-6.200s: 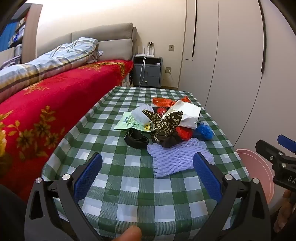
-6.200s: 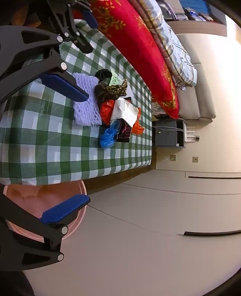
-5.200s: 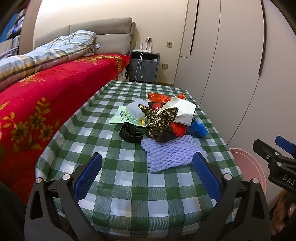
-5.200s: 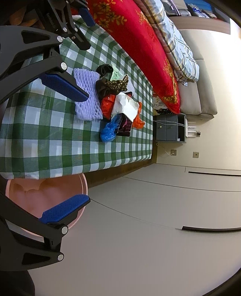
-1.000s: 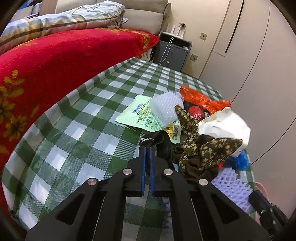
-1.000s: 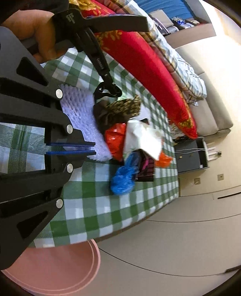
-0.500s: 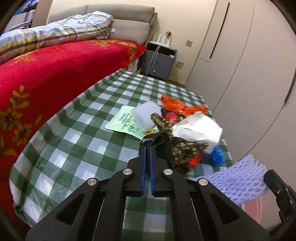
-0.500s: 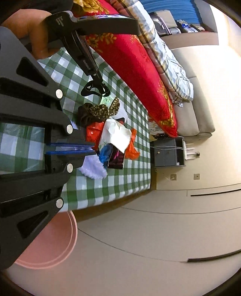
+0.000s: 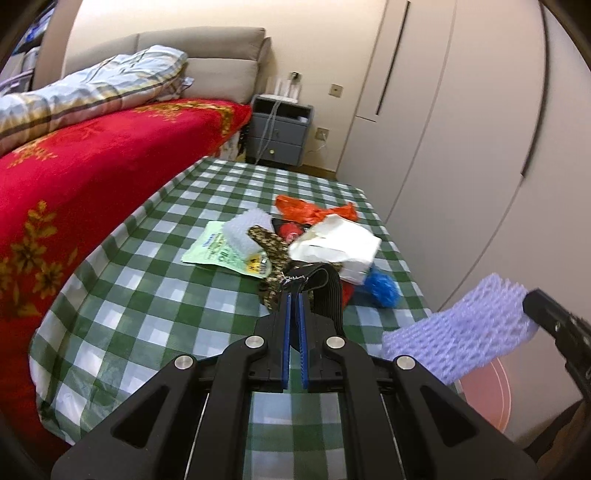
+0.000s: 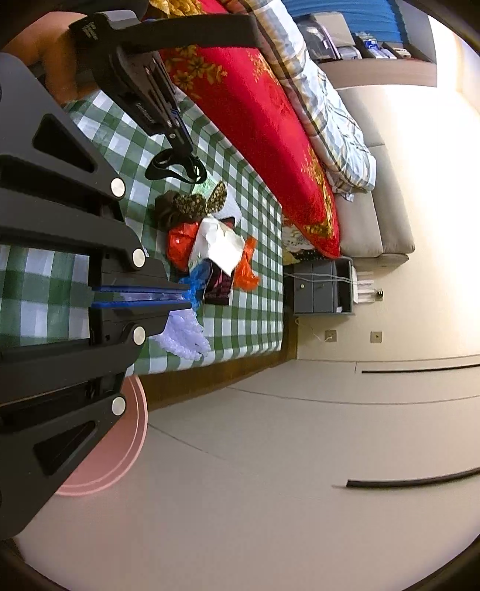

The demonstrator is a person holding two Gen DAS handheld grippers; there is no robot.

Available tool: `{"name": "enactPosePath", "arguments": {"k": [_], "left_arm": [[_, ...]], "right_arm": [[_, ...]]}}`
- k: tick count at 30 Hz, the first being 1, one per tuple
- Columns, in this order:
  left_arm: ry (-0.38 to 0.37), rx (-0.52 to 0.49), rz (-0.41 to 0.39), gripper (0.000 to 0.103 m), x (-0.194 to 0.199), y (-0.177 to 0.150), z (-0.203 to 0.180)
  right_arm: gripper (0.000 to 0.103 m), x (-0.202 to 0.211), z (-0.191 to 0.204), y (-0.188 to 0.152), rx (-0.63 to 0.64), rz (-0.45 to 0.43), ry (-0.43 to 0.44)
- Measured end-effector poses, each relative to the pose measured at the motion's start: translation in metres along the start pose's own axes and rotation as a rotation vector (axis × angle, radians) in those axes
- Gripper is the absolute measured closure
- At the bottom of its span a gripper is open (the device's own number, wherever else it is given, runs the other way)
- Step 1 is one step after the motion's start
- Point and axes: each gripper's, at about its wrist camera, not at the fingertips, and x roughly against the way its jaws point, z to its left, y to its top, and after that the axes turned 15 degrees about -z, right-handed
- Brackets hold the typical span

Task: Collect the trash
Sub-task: 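Lift the foam net and black strap and carry both over the pink basin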

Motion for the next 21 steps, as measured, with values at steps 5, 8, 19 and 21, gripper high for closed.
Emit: {"name": "enactPosePath", "arguments": {"k": [5,8,19,21], "left_arm": [[-0.036,-0.021,0.005,0.099,0.003,-0.003,-0.013],[-0.062,-0.034,0.008,0.099,0.005,-0.005,-0.022],[-0.165,-0.067,0.018,0.099,0.008,-0.012,-0.065],[-0.191,-0.066,0.025,0.099,0.007,-0.014,-0.074]], "right_arm": [[0.1,0.012,-0.008,0.01,0.02,-0.009,-0.032],[0.1,0.023,-0.016,0.019,0.046,-0.029,-0.051],[0.1,0.048,-0.062,0.039,0.115,-0.039,-0.143],[0.1,0.047,-0.071,0.038,0.116,-0.028,-0.17]]}}
